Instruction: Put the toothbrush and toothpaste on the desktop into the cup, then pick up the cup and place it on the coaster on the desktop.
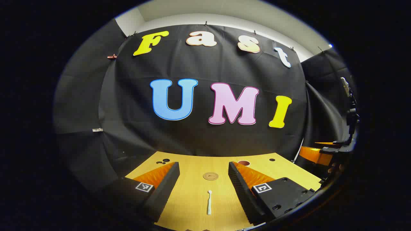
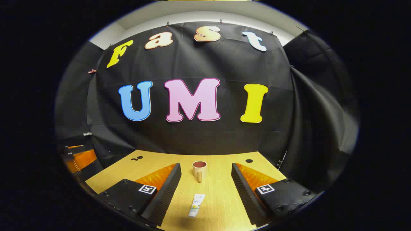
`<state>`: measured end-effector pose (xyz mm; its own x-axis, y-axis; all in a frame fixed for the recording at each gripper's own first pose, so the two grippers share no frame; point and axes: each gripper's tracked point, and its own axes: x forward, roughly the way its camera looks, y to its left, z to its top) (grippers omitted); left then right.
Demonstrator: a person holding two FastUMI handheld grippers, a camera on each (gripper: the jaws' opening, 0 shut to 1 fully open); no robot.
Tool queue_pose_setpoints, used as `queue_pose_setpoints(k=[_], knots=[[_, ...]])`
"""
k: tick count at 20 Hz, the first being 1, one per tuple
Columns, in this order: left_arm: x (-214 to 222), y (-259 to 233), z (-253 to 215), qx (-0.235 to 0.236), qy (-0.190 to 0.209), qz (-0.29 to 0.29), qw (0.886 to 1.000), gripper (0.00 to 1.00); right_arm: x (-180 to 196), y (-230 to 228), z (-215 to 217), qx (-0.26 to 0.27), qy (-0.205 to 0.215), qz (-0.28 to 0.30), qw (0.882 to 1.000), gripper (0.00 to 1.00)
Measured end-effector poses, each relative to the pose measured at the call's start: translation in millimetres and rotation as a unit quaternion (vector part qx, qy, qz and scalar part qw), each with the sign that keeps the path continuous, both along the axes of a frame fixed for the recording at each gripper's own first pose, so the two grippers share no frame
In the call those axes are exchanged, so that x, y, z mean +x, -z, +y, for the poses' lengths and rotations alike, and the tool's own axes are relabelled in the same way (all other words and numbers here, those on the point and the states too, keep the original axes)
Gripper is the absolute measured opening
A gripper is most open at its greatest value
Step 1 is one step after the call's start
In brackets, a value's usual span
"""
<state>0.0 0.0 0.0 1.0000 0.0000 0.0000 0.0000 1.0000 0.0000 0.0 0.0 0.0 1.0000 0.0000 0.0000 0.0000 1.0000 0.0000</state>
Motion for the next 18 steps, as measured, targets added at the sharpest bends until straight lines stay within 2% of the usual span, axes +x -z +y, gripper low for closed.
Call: queue_pose_setpoints(k=[18], knots=[[14,15,3,0.005,-0.005,0.021,1.000,0.97,26,26,25,-0.014,-0.029,0.042,0.999,0.97]])
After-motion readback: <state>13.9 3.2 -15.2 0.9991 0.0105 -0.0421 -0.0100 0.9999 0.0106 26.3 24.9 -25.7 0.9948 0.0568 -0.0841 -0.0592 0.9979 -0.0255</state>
